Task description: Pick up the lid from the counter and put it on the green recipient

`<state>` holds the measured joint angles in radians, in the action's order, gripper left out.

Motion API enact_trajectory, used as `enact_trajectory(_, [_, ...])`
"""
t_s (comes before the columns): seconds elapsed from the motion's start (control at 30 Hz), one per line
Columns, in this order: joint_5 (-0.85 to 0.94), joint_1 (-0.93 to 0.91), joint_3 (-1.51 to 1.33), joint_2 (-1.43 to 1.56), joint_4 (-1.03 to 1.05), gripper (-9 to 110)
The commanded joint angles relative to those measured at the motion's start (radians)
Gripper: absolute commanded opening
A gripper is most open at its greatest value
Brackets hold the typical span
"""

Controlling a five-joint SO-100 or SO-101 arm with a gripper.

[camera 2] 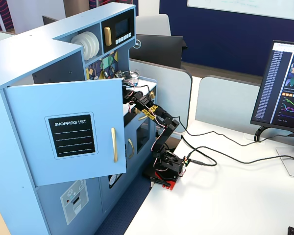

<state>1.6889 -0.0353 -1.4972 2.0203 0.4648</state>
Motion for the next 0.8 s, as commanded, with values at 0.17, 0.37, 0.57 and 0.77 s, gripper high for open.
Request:
enact_trajectory(0.17, [0.031, -0.012, 0.077, -0.003, 0.000, 0])
enact_trajectory(0.37, [0.006, -0.009, 0.055, 0.021, 0.014, 13])
enact_trajectory(0.57, [0.014, -0.029, 0.104, 0.018, 0.060, 29])
enact_trajectory(0.77, [0.023, -0.037, 0.201, 0.006, 0.043, 32])
